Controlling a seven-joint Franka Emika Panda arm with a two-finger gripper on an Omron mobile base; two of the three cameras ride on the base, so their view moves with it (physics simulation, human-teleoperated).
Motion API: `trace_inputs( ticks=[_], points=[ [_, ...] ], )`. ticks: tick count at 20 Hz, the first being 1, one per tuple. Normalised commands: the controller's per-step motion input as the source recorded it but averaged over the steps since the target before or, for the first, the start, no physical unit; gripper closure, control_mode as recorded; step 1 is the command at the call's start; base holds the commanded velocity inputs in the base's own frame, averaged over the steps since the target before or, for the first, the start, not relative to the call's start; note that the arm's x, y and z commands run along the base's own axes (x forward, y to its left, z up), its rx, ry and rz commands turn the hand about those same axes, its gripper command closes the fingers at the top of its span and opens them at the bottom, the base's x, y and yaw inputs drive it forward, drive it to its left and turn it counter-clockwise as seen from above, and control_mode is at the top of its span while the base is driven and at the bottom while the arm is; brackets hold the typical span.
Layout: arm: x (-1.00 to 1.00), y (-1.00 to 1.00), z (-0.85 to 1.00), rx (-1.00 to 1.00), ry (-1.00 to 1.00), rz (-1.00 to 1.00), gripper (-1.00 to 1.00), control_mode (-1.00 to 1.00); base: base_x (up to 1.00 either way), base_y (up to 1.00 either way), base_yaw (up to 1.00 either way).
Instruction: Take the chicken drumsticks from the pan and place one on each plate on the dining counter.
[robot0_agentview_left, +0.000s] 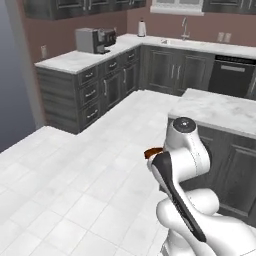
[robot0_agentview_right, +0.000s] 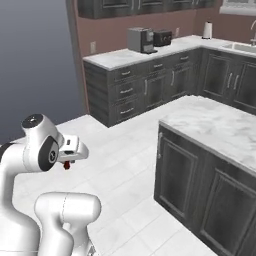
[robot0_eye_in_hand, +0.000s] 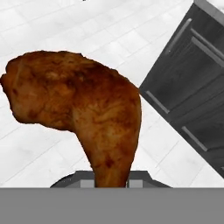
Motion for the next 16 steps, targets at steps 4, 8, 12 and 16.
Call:
trace_inputs(
  ticks=[4, 8, 12, 16],
  points=[
    [0.00, 0.00, 0.00, 0.00, 0.00, 0.00, 1.00, 1.00, 0.87, 0.90, -0.10],
    [0.00, 0.00, 0.00, 0.00, 0.00, 0.00, 1.00, 1.00, 0.97, 0.69, -0.28],
    [0.00, 0.00, 0.00, 0.00, 0.00, 0.00, 1.00, 1.00, 0.99, 0.62, -0.33],
    [0.00, 0.00, 0.00, 0.00, 0.00, 0.00, 1.00, 1.00, 1.00, 0.57, -0.31]
  ],
)
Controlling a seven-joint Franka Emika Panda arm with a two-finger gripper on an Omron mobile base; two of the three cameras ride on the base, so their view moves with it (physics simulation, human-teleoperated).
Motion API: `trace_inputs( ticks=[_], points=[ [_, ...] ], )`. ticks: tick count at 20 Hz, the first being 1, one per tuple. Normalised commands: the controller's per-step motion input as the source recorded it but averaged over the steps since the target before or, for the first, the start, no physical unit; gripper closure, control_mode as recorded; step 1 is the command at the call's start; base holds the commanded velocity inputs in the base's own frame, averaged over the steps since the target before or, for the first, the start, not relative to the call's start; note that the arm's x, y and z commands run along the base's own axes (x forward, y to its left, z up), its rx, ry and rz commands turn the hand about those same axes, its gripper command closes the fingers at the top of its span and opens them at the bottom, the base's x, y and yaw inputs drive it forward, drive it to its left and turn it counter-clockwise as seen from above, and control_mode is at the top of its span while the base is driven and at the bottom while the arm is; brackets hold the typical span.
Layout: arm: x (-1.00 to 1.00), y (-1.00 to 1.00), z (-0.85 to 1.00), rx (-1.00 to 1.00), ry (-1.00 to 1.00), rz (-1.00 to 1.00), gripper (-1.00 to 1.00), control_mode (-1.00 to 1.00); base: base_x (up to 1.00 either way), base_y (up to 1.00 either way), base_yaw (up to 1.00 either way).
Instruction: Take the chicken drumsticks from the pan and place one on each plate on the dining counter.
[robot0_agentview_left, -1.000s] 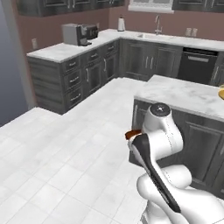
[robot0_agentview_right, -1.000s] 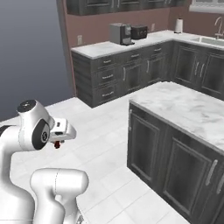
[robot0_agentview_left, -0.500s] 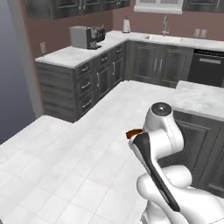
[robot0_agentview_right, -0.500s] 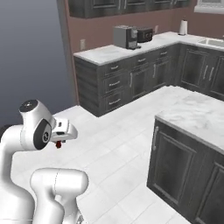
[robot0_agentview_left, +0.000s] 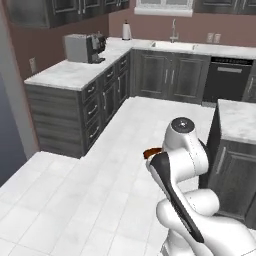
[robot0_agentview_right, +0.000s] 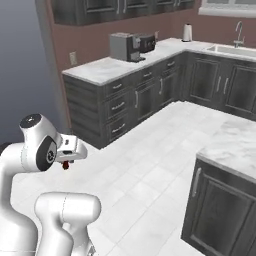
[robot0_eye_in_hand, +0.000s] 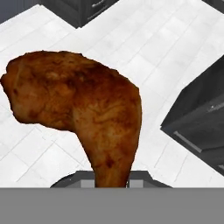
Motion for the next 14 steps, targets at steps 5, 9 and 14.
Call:
trace_inputs(
  ticks=[5, 9, 14],
  points=[
    [0.00, 0.00, 0.00, 0.00, 0.00, 0.00, 1.00, 1.00, 1.00, 0.51, -0.33],
    [0.00, 0.00, 0.00, 0.00, 0.00, 0.00, 1.00, 1.00, 0.89, 0.50, -0.51],
    [0.00, 0.00, 0.00, 0.00, 0.00, 0.00, 1.00, 1.00, 0.82, 0.49, -0.57]
  ],
)
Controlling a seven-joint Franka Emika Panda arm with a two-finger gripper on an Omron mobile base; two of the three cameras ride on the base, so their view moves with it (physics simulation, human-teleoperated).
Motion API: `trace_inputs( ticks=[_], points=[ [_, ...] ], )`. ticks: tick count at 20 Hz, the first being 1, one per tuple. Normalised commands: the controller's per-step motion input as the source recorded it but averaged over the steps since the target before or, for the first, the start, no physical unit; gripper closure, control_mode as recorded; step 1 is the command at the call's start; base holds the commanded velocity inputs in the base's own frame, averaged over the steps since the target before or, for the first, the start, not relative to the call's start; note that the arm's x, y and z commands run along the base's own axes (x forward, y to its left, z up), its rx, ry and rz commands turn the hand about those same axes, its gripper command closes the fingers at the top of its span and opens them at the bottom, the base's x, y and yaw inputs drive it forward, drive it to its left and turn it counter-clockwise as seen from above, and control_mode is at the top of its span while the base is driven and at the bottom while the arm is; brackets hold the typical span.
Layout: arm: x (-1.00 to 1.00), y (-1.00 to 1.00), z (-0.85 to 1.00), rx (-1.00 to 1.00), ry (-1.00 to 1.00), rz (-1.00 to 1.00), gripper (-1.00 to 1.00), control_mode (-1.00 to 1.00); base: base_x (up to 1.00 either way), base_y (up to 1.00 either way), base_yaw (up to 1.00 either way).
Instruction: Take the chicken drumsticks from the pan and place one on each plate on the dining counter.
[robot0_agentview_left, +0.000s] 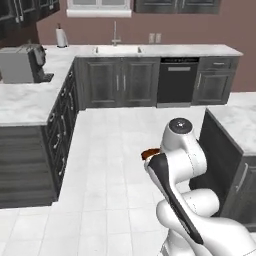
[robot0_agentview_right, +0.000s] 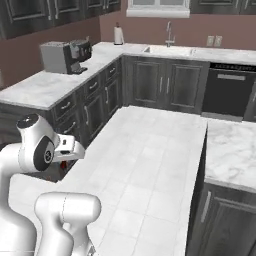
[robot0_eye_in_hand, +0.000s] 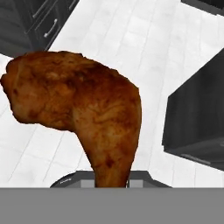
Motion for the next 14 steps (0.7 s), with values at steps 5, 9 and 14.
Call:
trace_inputs(
  ticks=[5, 9, 14],
  points=[
    [0.00, 0.00, 0.00, 0.00, 0.00, 0.00, 1.00, 1.00, 0.82, 0.49, -0.57],
    [0.00, 0.00, 0.00, 0.00, 0.00, 0.00, 1.00, 1.00, 0.87, 0.51, -0.52],
    [0.00, 0.00, 0.00, 0.00, 0.00, 0.00, 1.00, 1.00, 0.89, 0.52, -0.51]
  ],
)
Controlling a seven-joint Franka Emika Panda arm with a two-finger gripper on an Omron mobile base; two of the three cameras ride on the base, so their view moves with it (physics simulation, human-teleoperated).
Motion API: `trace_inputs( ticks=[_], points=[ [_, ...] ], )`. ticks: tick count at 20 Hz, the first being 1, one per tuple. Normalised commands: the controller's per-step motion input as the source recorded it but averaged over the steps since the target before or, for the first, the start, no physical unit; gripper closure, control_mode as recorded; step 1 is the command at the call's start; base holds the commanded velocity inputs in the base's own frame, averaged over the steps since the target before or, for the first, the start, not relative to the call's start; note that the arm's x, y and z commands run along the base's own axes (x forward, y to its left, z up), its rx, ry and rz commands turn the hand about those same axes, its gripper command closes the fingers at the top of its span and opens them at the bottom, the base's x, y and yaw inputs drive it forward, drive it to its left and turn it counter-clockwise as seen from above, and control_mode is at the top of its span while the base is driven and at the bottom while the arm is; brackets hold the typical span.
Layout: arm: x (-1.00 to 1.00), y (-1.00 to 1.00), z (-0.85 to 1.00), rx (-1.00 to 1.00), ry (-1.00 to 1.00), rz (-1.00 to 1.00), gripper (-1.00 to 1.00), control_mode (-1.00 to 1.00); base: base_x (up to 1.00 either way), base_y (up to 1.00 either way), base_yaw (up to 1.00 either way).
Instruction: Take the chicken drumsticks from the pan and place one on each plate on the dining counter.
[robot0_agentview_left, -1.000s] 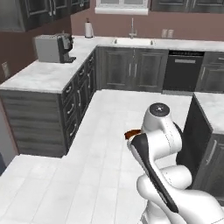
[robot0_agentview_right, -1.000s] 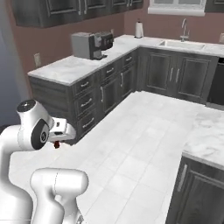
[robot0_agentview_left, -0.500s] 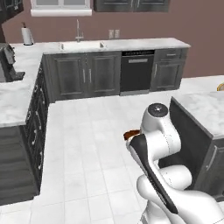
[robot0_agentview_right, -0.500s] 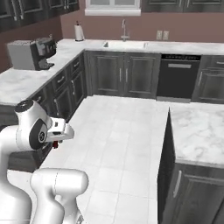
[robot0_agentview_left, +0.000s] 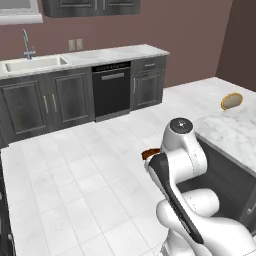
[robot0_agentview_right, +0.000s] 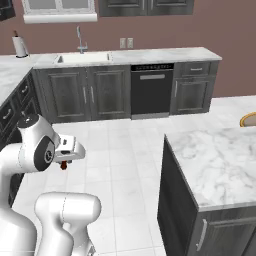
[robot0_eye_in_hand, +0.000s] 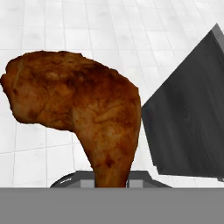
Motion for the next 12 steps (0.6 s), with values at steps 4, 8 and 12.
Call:
trace_inputs(
  ticks=[4, 8, 12],
  points=[
    [0.00, 0.00, 0.00, 0.00, 0.00, 0.00, 1.00, 1.00, 0.87, 0.51, -0.53],
    [0.00, 0.00, 0.00, 0.00, 0.00, 0.00, 1.00, 1.00, 0.88, 0.54, -0.54],
    [0.00, 0.00, 0.00, 0.00, 0.00, 0.00, 1.00, 1.00, 0.83, 0.64, -0.45]
  ],
)
